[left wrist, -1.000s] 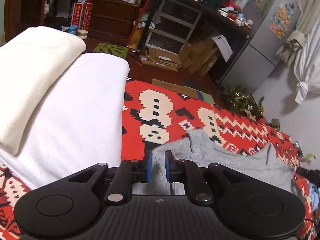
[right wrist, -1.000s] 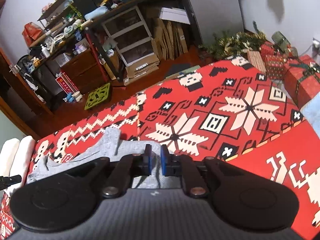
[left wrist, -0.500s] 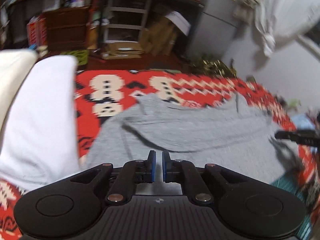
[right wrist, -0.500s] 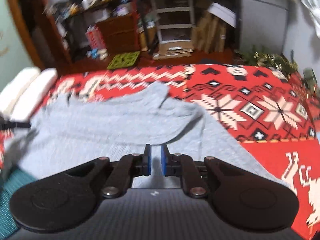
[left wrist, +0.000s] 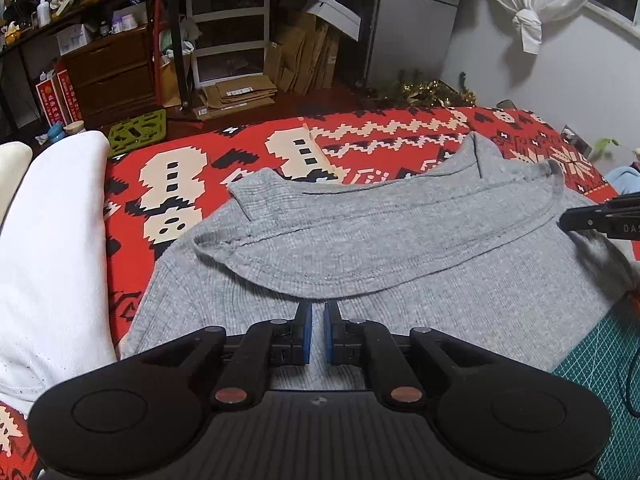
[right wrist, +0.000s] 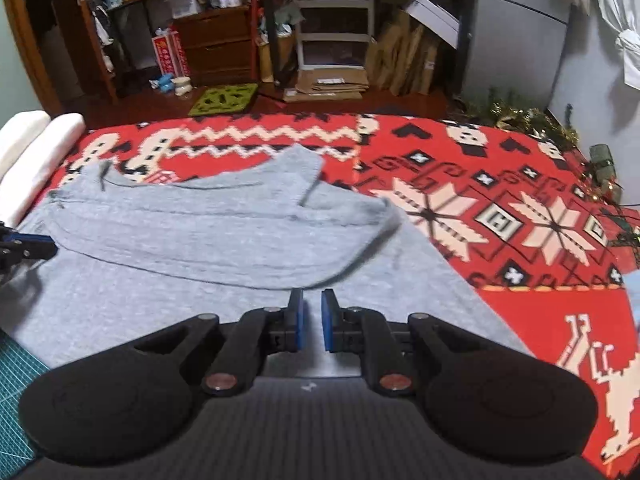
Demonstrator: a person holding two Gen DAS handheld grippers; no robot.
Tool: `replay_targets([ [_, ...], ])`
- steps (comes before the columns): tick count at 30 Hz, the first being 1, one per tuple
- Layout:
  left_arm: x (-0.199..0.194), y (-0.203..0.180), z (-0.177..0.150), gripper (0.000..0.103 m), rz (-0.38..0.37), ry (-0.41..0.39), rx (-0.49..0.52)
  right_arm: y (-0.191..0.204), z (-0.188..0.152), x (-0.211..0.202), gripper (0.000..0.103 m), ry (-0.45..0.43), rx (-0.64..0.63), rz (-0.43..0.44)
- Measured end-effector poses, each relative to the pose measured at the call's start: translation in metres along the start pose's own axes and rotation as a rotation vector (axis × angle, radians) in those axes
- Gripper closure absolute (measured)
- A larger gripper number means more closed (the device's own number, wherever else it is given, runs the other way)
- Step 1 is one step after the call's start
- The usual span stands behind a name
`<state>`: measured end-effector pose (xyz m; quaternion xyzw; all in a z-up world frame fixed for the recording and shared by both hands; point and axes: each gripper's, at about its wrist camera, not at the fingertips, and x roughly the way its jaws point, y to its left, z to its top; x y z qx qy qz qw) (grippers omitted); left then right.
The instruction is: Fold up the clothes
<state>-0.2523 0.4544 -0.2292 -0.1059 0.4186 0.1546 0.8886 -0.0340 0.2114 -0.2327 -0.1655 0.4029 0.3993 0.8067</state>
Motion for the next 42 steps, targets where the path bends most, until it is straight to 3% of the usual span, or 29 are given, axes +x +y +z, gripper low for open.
replay_targets([
  [4,0.002,-0.004,0.002,0.097,0.001,0.000,0.020,-0.001,0.000,0.005,0.091,0.002,-0.028,-0.008],
  [10,0.009,-0.002,0.017,0.097,0.005,-0.011,-0.008,-0.007,0.023,0.020,0.091,-0.019,0.029,0.020],
  [20,0.016,0.018,0.044,0.097,0.024,-0.069,-0.138,-0.038,0.046,0.028,0.091,-0.089,0.236,0.052],
  [23,0.008,0.025,0.043,0.097,0.004,-0.088,-0.177,-0.032,0.038,0.015,0.091,-0.082,0.195,0.081],
  [29,-0.006,0.033,0.035,0.097,-0.015,-0.083,-0.201,-0.001,0.013,0.008,0.091,0.014,0.031,0.095],
  [34,-0.011,0.029,0.020,0.097,-0.045,-0.018,-0.198,0.017,0.017,0.022,0.091,0.017,-0.045,0.081],
  [42,-0.011,0.022,0.005,0.097,-0.054,0.021,-0.169,-0.009,0.056,0.049,0.091,-0.073,0.159,0.068],
])
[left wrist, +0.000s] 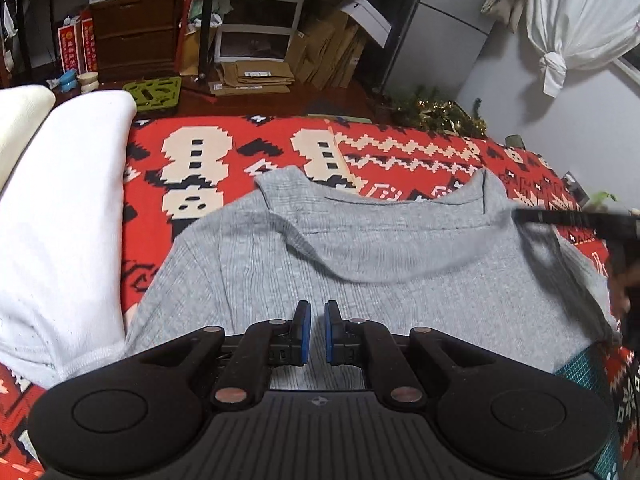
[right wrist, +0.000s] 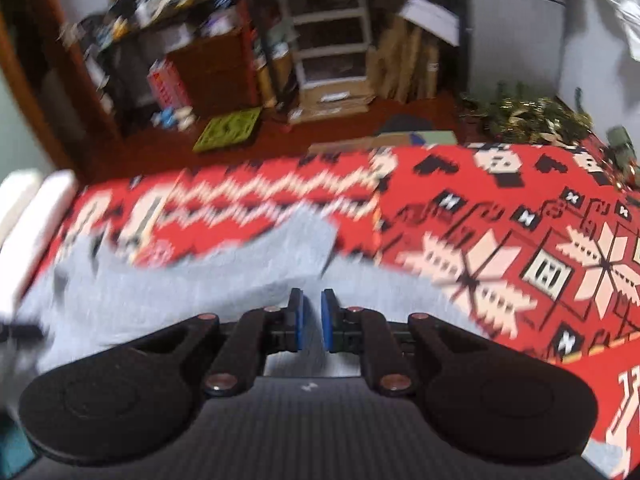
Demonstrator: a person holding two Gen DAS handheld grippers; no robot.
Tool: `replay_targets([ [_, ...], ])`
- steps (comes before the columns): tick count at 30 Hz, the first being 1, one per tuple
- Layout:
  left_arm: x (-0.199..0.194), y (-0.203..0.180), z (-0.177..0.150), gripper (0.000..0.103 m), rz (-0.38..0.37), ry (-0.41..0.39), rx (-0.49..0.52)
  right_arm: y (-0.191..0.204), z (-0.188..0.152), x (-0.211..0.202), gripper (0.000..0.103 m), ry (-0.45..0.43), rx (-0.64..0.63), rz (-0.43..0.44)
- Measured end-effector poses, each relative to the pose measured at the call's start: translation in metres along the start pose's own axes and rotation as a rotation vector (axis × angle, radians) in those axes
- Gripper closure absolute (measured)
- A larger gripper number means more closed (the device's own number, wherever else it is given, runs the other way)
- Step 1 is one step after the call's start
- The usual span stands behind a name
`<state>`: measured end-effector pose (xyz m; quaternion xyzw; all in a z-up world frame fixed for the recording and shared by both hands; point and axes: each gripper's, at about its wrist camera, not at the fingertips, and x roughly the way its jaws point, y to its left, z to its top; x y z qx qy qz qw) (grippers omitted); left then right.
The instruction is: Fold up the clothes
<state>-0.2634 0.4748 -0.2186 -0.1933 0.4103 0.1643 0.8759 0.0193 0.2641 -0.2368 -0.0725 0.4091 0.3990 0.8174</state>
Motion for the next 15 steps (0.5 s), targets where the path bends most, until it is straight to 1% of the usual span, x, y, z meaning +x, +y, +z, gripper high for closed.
replay_targets([
  [1,0.001,-0.001,-0.001,0.097,0.002,0.002,0.005,-0.003,0.003,0.000,0.091,-0.008,0.017,-0.001],
  [3,0.003,-0.003,-0.002,0.097,0.008,0.003,0.021,-0.004,0.003,-0.006,0.091,-0.022,0.039,0.027],
  [6,0.008,-0.001,0.001,0.097,0.009,0.003,0.019,0.004,-0.007,-0.014,0.091,0.001,0.005,0.060],
  [11,0.023,0.006,0.014,0.097,-0.018,0.003,-0.030,0.036,-0.025,-0.015,0.091,0.067,-0.098,0.152],
  [15,0.033,0.008,0.032,0.097,-0.002,-0.017,-0.044,0.066,-0.026,-0.007,0.091,0.083,-0.147,0.195],
])
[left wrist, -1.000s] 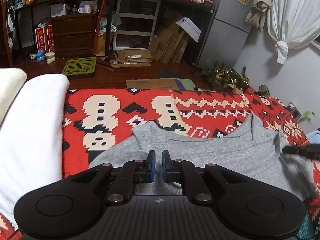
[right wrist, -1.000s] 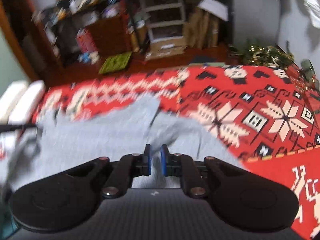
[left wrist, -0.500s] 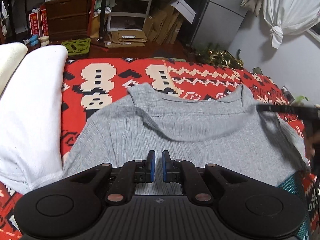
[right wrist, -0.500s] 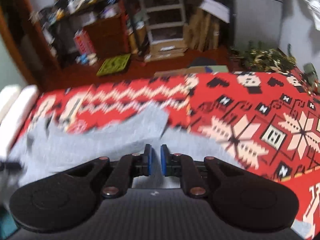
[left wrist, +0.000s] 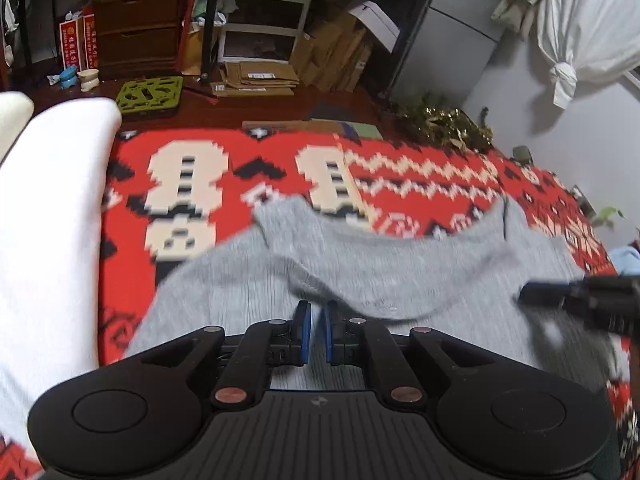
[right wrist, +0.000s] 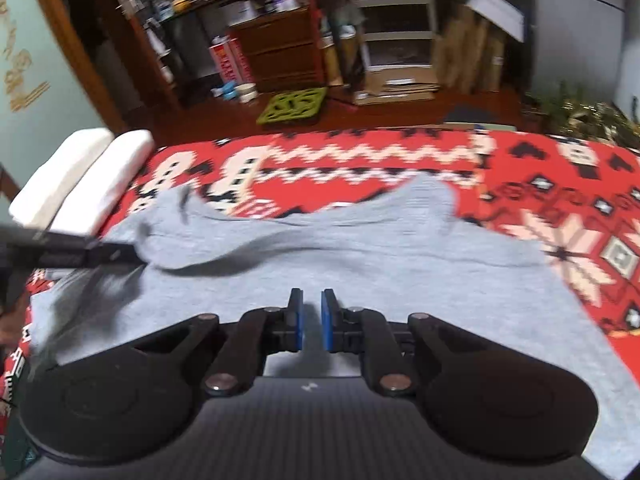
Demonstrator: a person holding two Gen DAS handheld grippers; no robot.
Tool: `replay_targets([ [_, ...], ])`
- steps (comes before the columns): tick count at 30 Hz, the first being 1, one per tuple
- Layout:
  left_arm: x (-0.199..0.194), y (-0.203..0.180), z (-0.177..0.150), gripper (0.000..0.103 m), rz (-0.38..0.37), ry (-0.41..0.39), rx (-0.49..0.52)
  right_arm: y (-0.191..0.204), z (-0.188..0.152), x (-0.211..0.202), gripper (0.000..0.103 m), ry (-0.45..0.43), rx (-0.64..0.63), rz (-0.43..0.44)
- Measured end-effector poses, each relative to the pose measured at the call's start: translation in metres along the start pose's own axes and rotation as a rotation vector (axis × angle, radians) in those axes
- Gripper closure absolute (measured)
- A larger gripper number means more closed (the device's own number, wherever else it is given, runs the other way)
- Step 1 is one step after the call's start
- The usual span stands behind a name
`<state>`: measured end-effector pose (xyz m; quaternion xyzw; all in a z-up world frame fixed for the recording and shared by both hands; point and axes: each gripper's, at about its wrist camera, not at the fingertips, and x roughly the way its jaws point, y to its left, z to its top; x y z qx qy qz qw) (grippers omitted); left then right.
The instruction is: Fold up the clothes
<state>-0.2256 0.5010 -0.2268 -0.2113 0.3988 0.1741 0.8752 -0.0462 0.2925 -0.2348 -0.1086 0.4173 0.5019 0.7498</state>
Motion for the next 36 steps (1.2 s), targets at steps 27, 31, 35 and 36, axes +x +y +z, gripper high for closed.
replay_targets([
  [27,-0.047,0.043,-0.048,0.082,0.058,-0.035,-0.081,0.130,0.035,0.075,0.089,0.003,-0.186,0.213],
  [31,-0.052,0.041,-0.055,0.082,0.032,-0.035,-0.075,0.157,0.044,0.096,0.085,0.025,-0.225,0.224],
  [35,-0.053,0.044,-0.061,0.085,0.018,-0.044,-0.071,0.177,0.049,0.120,0.085,0.048,-0.249,0.179],
  [36,-0.053,0.045,-0.061,0.088,0.015,-0.046,-0.070,0.180,0.049,0.125,0.086,0.054,-0.251,0.165],
])
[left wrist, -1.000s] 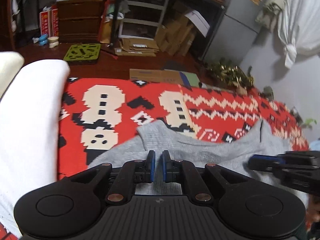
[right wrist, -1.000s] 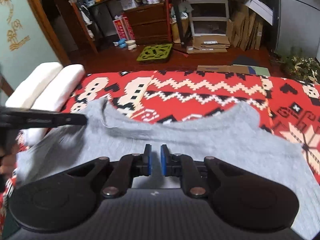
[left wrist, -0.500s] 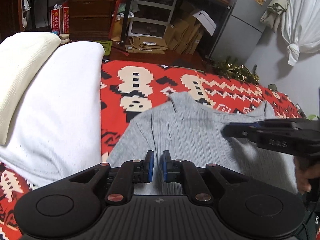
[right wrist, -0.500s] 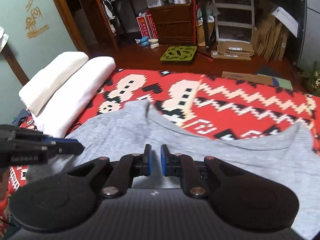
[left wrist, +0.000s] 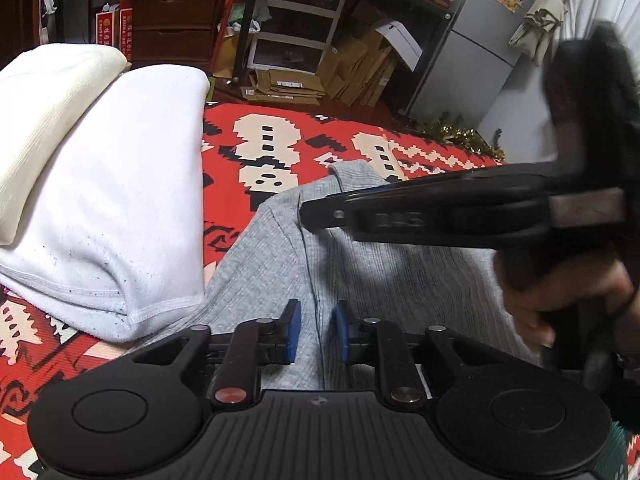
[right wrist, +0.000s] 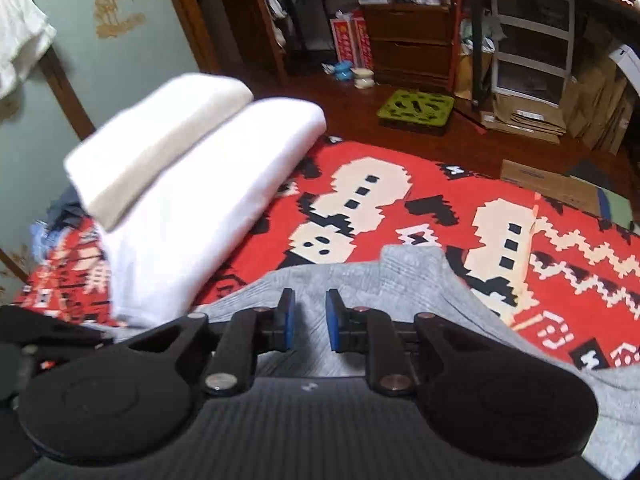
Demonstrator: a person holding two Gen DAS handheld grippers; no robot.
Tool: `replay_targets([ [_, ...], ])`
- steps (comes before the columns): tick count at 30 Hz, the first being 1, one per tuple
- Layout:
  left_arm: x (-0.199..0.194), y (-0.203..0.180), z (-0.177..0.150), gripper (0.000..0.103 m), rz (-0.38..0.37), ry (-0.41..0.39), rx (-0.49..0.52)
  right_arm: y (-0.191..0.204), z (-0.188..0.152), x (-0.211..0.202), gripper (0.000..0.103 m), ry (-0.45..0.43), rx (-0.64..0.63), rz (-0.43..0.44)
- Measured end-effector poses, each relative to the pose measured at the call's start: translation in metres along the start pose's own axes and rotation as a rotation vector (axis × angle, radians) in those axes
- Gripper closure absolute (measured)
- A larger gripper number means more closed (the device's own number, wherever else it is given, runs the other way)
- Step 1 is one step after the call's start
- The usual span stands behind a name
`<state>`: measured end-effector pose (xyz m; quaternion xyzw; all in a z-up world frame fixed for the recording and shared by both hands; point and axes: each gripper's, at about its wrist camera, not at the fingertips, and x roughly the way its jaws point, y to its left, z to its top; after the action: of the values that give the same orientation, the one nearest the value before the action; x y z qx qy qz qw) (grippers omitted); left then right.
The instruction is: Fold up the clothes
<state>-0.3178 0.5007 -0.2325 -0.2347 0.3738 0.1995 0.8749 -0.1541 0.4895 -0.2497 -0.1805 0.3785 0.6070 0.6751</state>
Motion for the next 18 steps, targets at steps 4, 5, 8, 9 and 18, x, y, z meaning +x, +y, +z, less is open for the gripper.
replay_targets([
  [4,0.000,0.000,-0.001,0.097,-0.013,-0.011,0.015,0.004,0.000,0.004,0.102,-0.009,-0.012,-0.039],
  [5,-0.002,0.000,-0.001,0.098,-0.015,-0.017,0.015,0.004,0.000,0.002,0.102,-0.018,-0.007,-0.037],
  [8,-0.009,0.006,-0.001,0.099,-0.024,-0.044,-0.020,0.003,0.002,-0.007,0.103,-0.056,0.016,-0.028],
  [9,-0.012,0.008,-0.002,0.099,-0.029,-0.053,-0.033,0.003,0.003,-0.010,0.103,-0.074,0.025,-0.014],
  [18,-0.008,0.021,-0.006,0.102,0.002,-0.035,-0.093,0.000,0.000,0.011,0.102,-0.047,0.051,-0.007],
])
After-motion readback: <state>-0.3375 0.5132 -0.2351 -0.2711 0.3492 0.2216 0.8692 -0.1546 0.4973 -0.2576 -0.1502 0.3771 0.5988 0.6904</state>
